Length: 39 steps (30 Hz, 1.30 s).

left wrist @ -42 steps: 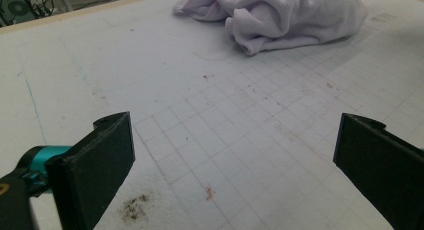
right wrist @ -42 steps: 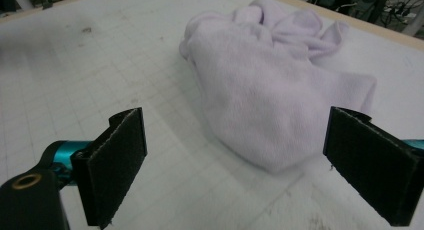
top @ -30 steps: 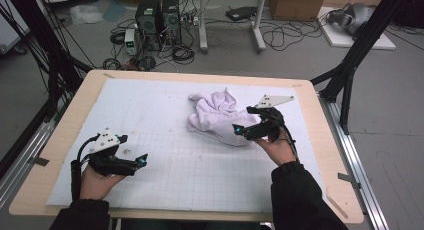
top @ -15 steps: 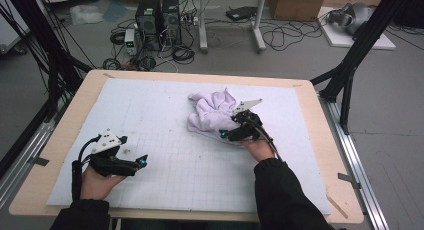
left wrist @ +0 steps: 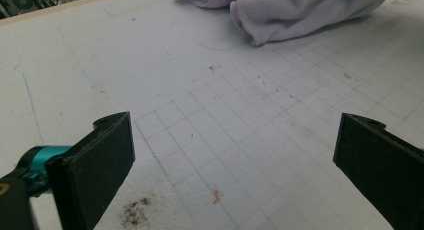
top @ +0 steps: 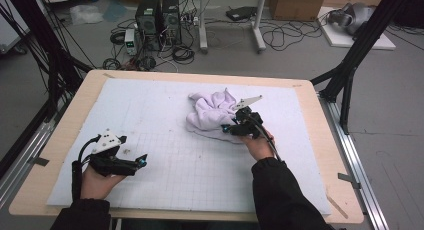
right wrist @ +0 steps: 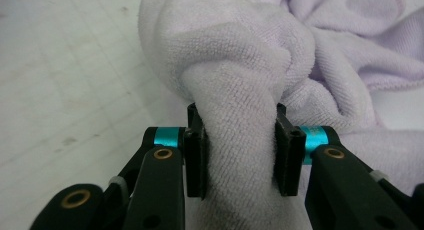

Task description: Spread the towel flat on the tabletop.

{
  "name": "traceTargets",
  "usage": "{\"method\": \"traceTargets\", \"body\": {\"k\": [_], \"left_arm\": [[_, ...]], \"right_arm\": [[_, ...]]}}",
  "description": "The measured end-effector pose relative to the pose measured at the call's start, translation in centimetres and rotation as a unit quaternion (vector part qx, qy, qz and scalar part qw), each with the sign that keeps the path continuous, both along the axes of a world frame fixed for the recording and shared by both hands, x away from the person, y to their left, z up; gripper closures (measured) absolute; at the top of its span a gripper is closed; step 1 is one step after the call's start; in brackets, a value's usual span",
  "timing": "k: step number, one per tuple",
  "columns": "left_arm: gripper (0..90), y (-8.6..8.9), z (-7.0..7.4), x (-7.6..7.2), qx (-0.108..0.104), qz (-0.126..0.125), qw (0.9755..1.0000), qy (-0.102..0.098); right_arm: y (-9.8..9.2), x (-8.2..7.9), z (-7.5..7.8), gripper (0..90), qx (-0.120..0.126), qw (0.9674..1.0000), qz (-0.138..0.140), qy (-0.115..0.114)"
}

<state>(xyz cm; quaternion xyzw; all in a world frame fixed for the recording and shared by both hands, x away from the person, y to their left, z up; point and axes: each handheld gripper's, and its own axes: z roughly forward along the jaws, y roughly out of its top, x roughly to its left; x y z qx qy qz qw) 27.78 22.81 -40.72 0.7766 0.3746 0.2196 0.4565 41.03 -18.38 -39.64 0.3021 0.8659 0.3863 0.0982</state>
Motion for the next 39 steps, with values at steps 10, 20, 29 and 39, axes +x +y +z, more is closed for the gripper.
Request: {"method": "traceTargets", "body": {"k": [10, 20, 29, 39], "left_arm": [[3.5, -0.1, 0.3, -0.1, 0.000, -0.004, 1.0000, -0.003], [3.5, -0.7, 0.5, -0.5, 0.001, -0.028, 0.9996, -0.002], [10.9, -1.8, 0.5, -0.5, -0.002, -0.059, 0.9982, 0.003], [38.3, -6.3, -0.5, -0.5, 0.019, -0.163, 0.9860, 0.030]], "right_arm": [[1.1, -4.4, 4.2, 65.5, 0.059, 0.9957, 0.069, 0.017], [3.8, -9.9, 1.7, 43.5, 0.049, 0.9906, 0.121, 0.042], [-0.2, -10.9, 3.1, 31.9, 0.068, 0.9909, 0.114, -0.021], [-1.3, -10.8, -2.6, 47.8, 0.036, 0.9932, 0.107, 0.026]]}}
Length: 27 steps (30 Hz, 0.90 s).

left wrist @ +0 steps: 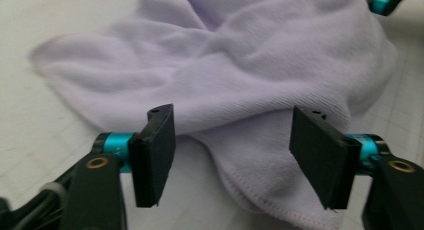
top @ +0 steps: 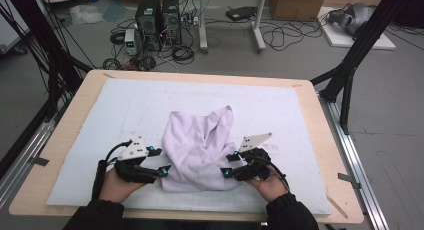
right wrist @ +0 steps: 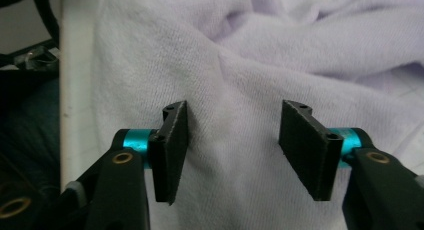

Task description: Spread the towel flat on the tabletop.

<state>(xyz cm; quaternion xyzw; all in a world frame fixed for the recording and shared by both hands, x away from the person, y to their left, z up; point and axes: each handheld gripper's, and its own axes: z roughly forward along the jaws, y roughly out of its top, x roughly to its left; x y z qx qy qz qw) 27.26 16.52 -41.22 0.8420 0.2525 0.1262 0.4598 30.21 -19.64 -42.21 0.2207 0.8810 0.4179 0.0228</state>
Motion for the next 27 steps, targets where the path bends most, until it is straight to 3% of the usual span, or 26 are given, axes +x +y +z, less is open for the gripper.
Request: {"method": "traceTargets", "body": {"k": [1, 4, 5, 8, 11, 16, 17, 19, 20, 24, 25, 26, 27], "left_arm": [[42.3, -1.0, -0.6, 0.3, 0.013, -0.022, 0.9996, 0.014], [49.7, -1.9, -1.2, 0.5, 0.031, -0.034, 0.9986, 0.025], [53.2, -2.7, -1.8, 0.7, 0.050, -0.044, 0.9972, 0.034], [67.7, -3.1, -2.3, 0.7, 0.061, -0.047, 0.9965, 0.033], [76.8, -2.8, -2.0, 0.6, 0.061, -0.045, 0.9966, 0.032], [80.1, -1.4, -1.0, -0.2, 0.045, -0.026, 0.9985, 0.016], [80.2, -0.4, -0.3, -0.6, 0.033, -0.021, 0.9991, 0.014], [80.5, -0.1, 0.1, -0.9, 0.031, -0.017, 0.9993, 0.011], [80.6, 0.4, 0.6, -1.6, 0.028, -0.016, 0.9994, 0.011], [80.5, 1.0, 1.1, -2.9, 0.034, -0.023, 0.9991, 0.007], [80.1, 1.4, 1.2, -3.7, 0.037, -0.036, 0.9986, 0.010], [77.6, 1.4, 1.2, -3.7, 0.037, -0.036, 0.9986, 0.010], [73.3, 2.0, 1.3, -4.2, 0.042, -0.026, 0.9988, 0.009]], "right_arm": [[0.0, 0.0, -0.3, 48.5, -0.001, 1.0000, 0.001, -0.002], [0.2, 0.2, -1.3, 57.0, 0.000, 1.0000, 0.001, 0.009], [0.3, 0.1, -1.4, 60.8, 0.001, 1.0000, 0.001, 0.007], [0.3, -0.2, -1.3, 73.5, -0.003, 1.0000, 0.004, 0.003], [0.0, -0.3, -1.1, 79.4, 0.004, 0.9998, 0.004, 0.019], [-0.5, -1.3, 0.1, 81.0, 0.010, 0.9997, 0.007, 0.019], [-0.9, -2.2, 0.8, 81.1, 0.015, 0.9998, 0.012, 0.005], [-1.0, -2.6, 1.0, 81.1, 0.020, 0.9997, 0.014, 0.009], [-1.1, -3.7, 1.3, 81.1, 0.019, 0.9996, 0.017, 0.007], [-1.1, -5.9, 1.4, 80.8, 0.021, 0.9985, 0.044, 0.026], [-1.1, -6.6, 1.5, 79.1, 0.018, 0.9981, 0.053, 0.026], [-1.1, -6.6, 1.5, 79.1, 0.018, 0.9981, 0.053, 0.026], [-1.3, -7.6, 2.0, 71.8, 0.029, 0.9970, 0.069, 0.015]]}}
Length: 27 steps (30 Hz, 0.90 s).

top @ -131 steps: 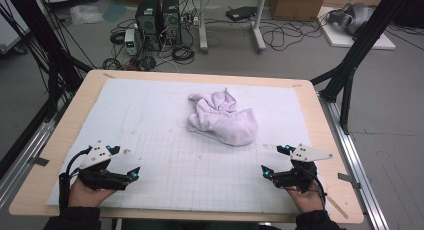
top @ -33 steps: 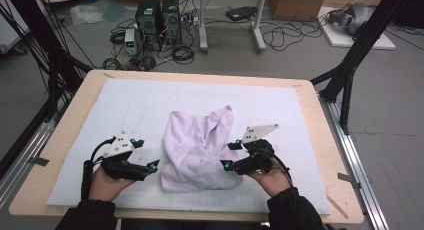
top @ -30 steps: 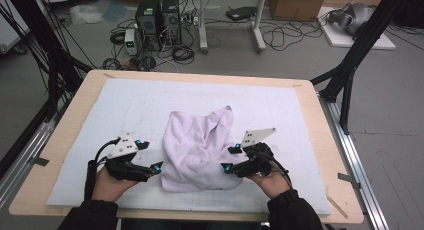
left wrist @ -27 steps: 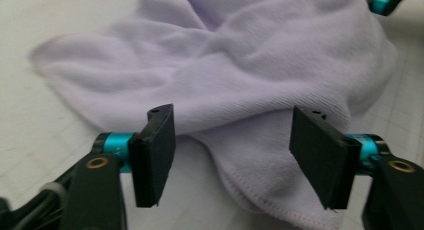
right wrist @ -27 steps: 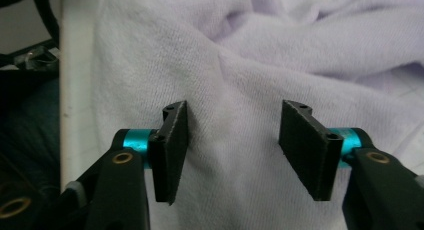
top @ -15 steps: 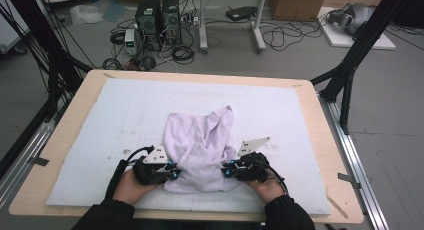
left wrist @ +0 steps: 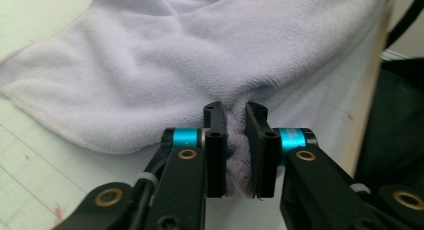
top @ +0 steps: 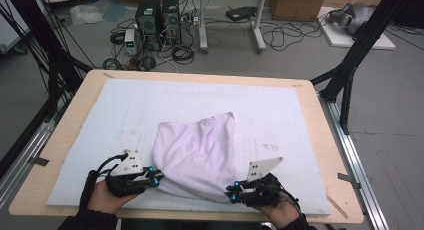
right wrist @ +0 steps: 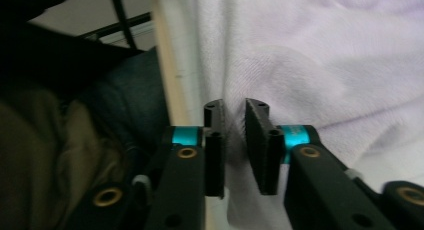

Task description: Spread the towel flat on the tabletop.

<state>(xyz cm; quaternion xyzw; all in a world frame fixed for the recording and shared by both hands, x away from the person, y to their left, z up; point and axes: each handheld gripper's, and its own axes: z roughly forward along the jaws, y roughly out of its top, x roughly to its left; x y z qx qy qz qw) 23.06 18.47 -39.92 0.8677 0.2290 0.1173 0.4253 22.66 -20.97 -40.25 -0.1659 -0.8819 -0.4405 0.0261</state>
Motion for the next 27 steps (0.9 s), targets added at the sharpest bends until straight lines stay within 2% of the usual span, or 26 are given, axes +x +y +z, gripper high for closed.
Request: {"method": "traceTargets", "body": {"k": [2, 3, 4, 5, 6, 8, 9, 10, 11, 12, 13, 14, 15, 17, 20, 21, 24, 25, 26, 27], "left_arm": [[56.7, 0.7, 0.3, 0.2, -0.016, 0.013, 0.9998, 0.005], [50.3, 0.7, 0.3, 0.2, -0.016, 0.013, 0.9998, 0.005], [46.7, 0.8, 0.5, 0.3, -0.025, 0.019, 0.9995, 0.007], [45.0, 0.6, 0.7, 0.6, -0.042, 0.017, 0.9989, 0.012], [43.7, 0.1, 0.5, 0.8, -0.046, 0.012, 0.9988, 0.014], [41.6, -0.4, 0.2, 1.1, -0.044, 0.008, 0.9988, 0.020], [41.6, -1.0, -0.2, 1.4, -0.040, 0.004, 0.9988, 0.027], [43.6, -1.6, -0.7, 1.7, -0.033, -0.002, 0.9990, 0.031], [43.6, -2.1, -1.2, 1.9, -0.024, -0.009, 0.9990, 0.038], [55.8, -2.8, -2.1, 2.4, -0.004, -0.022, 0.9985, 0.050], [61.2, -2.8, -2.1, 2.4, -0.004, -0.022, 0.9985, 0.050], [66.2, -2.9, -2.7, 2.8, 0.001, -0.025, 0.9978, 0.062], [70.5, -2.9, -2.7, 2.8, 0.001, -0.025, 0.9978, 0.062], [74.1, -2.7, -2.8, 2.9, 0.000, -0.025, 0.9979, 0.059], [75.5, -2.3, -2.3, 2.7, -0.003, -0.015, 0.9988, 0.046], [76.5, -1.7, -1.9, 2.6, -0.005, -0.011, 0.9992, 0.038], [78.2, -1.2, -1.7, 2.5, -0.010, -0.008, 0.9993, 0.035], [78.4, -0.9, -1.5, 2.4, 0.000, 0.001, 0.9996, 0.027], [78.6, -0.9, -1.5, 2.4, 0.000, 0.001, 0.9996, 0.027], [78.6, -0.4, -1.3, 2.4, -0.005, 0.004, 0.9996, 0.027]], "right_arm": [[-0.6, 0.0, 0.7, 64.8, 0.015, 0.9997, -0.009, -0.016], [-1.0, 0.3, 0.9, 62.5, 0.016, 0.9994, -0.016, -0.027], [-1.2, 0.8, 1.1, 59.2, 0.012, 0.9990, -0.025, -0.036], [-1.5, 1.4, 1.0, 58.1, 0.006, 0.9982, -0.038, -0.046], [-1.6, 2.2, 0.8, 57.7, 0.000, 0.9979, -0.045, -0.047], [-1.6, 3.9, -0.4, 53.2, -0.015, 0.9977, -0.051, -0.041], [-1.6, 3.9, -0.4, 53.2, -0.015, 0.9977, -0.051, -0.041], [-1.4, 5.4, -1.9, 53.2, -0.010, 0.9987, -0.050, -0.011], [-1.4, 5.4, -1.9, 53.2, -0.010, 0.9987, -0.050, -0.011], [-0.8, 5.9, -3.0, 62.9, -0.036, 0.9982, -0.048, 0.000], [-0.5, 5.8, -3.4, 66.3, -0.054, 0.9976, -0.043, -0.006], [-0.3, 5.7, -3.5, 72.9, -0.056, 0.9977, -0.037, -0.006], [-0.2, 5.6, -3.5, 79.1, -0.051, 0.9980, -0.036, -0.008], [-0.3, 5.2, -3.3, 83.4, -0.055, 0.9979, -0.034, -0.009], [-0.7, 5.0, -3.0, 84.5, -0.053, 0.9979, -0.037, -0.007], [-1.3, 4.4, -2.6, 84.7, -0.050, 0.9979, -0.039, -0.009], [-2.1, 3.0, -1.8, 85.0, -0.041, 0.9985, -0.033, -0.013], [-2.2, 2.5, -1.6, 85.6, -0.043, 0.9984, -0.032, -0.016], [-2.2, 2.5, -1.6, 85.6, -0.043, 0.9984, -0.032, -0.016], [-2.3, 1.4, -1.3, 85.7, -0.042, 0.9987, -0.026, -0.015]]}}
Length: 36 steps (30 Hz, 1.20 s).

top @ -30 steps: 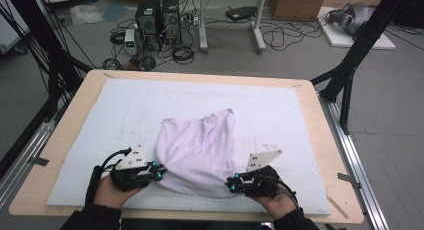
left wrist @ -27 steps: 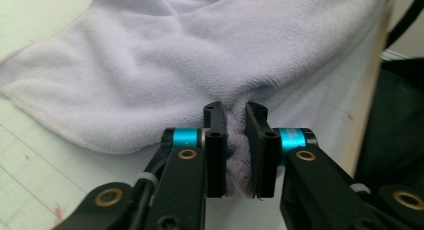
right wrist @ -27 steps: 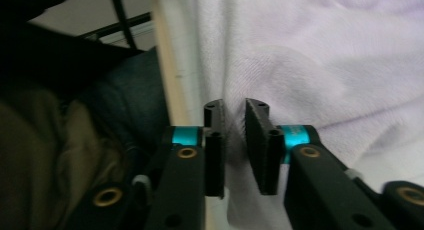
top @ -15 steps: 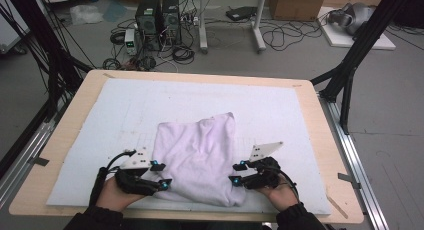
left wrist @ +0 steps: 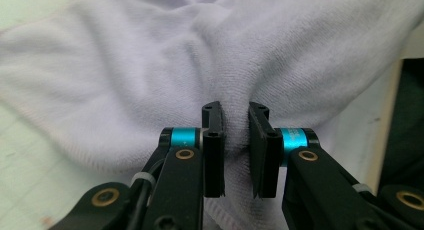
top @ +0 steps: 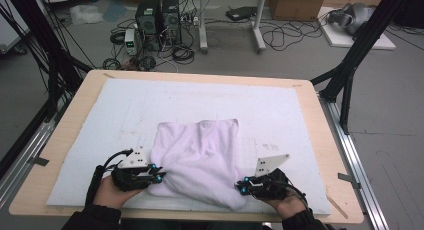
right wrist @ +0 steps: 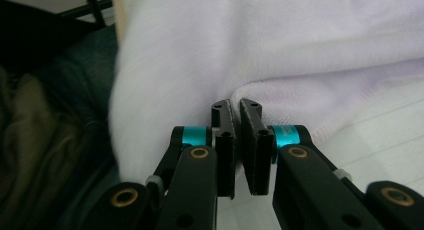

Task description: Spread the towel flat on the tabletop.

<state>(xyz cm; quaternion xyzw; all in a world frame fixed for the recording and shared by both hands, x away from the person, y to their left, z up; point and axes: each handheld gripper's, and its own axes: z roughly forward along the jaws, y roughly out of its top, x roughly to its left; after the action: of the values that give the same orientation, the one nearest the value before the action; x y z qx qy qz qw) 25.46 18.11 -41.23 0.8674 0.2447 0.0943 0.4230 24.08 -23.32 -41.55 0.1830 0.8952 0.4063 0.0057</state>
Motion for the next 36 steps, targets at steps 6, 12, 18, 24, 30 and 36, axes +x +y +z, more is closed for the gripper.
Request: {"method": "traceTargets", "body": {"k": [6, 12, 18, 24, 30, 36], "left_arm": [[73.1, 0.4, 0.4, -0.3, -0.007, -0.010, 0.9999, 0.003], [42.8, 1.3, 0.8, 0.2, -0.046, -0.011, 0.9987, 0.018], [44.3, 0.8, 0.4, 0.9, -0.044, -0.006, 0.9989, 0.017], [46.3, 1.9, 1.3, 2.8, -0.049, 0.010, 0.9988, 0.004], [47.5, 2.7, 1.6, 5.1, -0.053, 0.049, 0.9973, -0.011], [52.1, 1.9, -0.7, 7.8, 0.002, 0.089, 0.9959, -0.013]], "right_arm": [[0.2, -2.9, 0.7, 83.5, 0.015, 0.9992, 0.038, -0.001], [-0.4, 0.0, 1.1, 62.0, 0.046, 0.9987, -0.007, -0.022], [0.8, 4.4, -0.3, 58.1, 0.030, 0.9989, -0.037, -0.005], [0.4, 7.3, 0.7, 52.6, 0.033, 0.9975, -0.055, -0.030], [-0.1, 9.9, 1.2, 49.0, 0.046, 0.9952, -0.079, -0.036], [0.4, 12.0, -1.0, 44.7, 0.006, 0.9950, -0.096, -0.026]]}}
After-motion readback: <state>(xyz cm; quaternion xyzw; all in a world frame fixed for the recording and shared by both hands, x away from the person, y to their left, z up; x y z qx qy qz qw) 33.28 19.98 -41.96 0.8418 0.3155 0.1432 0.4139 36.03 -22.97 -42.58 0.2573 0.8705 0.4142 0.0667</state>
